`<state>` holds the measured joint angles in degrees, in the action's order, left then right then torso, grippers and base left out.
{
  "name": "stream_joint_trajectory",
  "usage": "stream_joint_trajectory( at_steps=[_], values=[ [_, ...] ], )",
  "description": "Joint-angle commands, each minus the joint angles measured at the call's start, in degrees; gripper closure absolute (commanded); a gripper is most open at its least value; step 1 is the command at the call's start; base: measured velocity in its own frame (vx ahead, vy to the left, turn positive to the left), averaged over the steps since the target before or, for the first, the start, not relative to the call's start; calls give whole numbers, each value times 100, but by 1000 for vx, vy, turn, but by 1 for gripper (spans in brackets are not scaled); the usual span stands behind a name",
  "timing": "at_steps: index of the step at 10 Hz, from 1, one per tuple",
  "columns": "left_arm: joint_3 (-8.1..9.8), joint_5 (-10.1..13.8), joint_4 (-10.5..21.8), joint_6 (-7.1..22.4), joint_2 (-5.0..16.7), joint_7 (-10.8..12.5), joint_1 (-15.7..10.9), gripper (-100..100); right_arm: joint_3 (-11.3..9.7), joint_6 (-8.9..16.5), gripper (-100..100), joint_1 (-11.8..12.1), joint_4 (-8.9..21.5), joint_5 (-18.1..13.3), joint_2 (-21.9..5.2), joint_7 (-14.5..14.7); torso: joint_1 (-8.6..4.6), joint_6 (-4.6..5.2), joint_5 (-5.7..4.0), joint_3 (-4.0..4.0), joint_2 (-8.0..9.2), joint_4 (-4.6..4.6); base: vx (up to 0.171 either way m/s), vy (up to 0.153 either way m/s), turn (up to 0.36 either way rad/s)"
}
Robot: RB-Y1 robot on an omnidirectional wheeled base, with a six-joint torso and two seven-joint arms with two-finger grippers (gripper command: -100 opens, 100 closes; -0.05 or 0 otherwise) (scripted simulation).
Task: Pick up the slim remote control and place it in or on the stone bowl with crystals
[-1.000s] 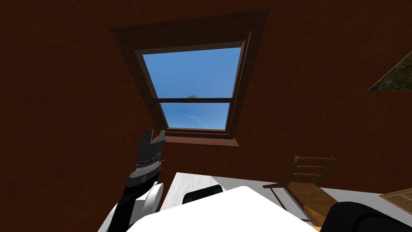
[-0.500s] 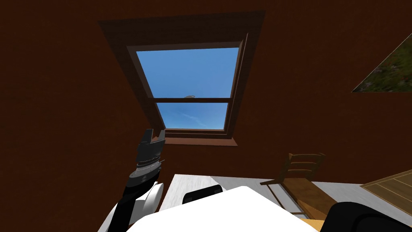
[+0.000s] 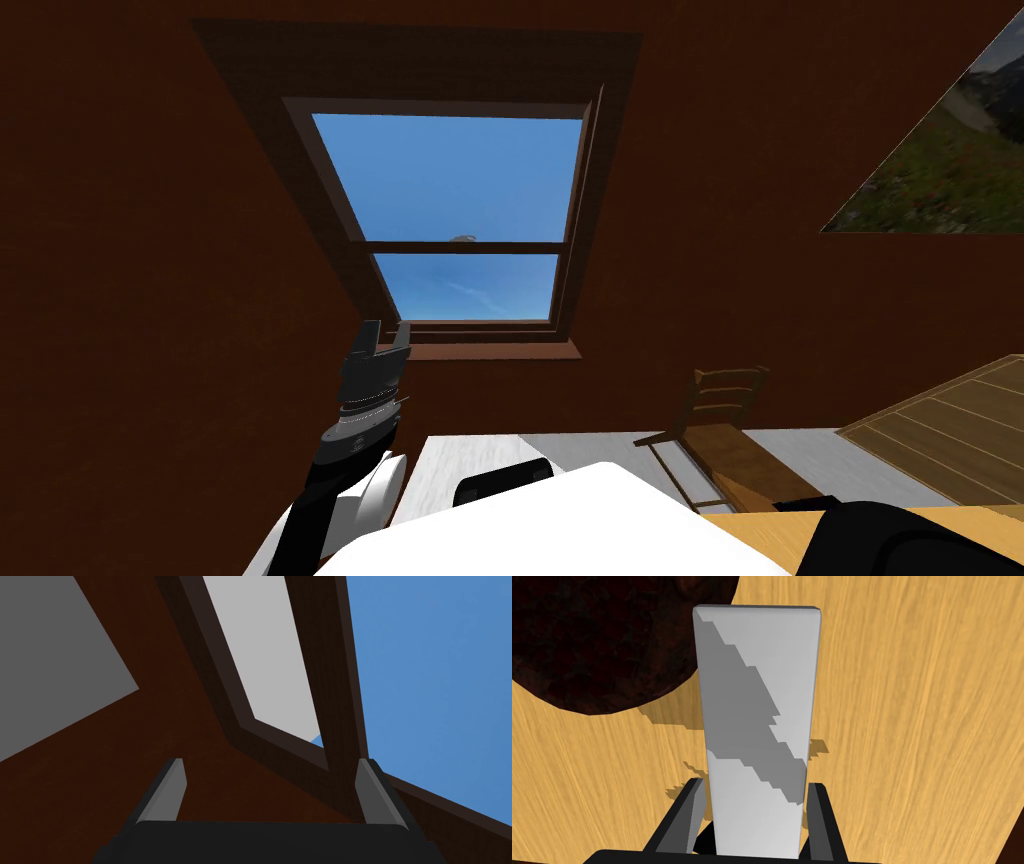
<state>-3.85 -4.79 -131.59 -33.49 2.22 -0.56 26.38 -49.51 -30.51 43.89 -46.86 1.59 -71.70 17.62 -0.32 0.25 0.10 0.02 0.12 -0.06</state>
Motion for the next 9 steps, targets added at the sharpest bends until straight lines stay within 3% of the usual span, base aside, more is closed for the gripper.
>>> stream_joint_trajectory(
  at_steps=[1, 6, 9],
  values=[
    [0, 0, 0, 0, 0, 0, 0, 0, -30, -98, 100, 20, -57, 21, -176, -4, 0, 0, 0, 0, 0, 0, -53, -24, -119],
    [0, 0, 0, 0, 0, 0, -1, 0, -141, -521, 100, 62, -248, 89, -749, 18, -34, 10, -16, 28, 50, 7, -93, -26, -125],
    [0, 0, 0, 0, 0, 0, -1, 0, -192, -746, 100, 59, -383, 122, -1096, 57, -55, 5, -19, 29, 53, 8, -104, -76, -102]
  ],
)
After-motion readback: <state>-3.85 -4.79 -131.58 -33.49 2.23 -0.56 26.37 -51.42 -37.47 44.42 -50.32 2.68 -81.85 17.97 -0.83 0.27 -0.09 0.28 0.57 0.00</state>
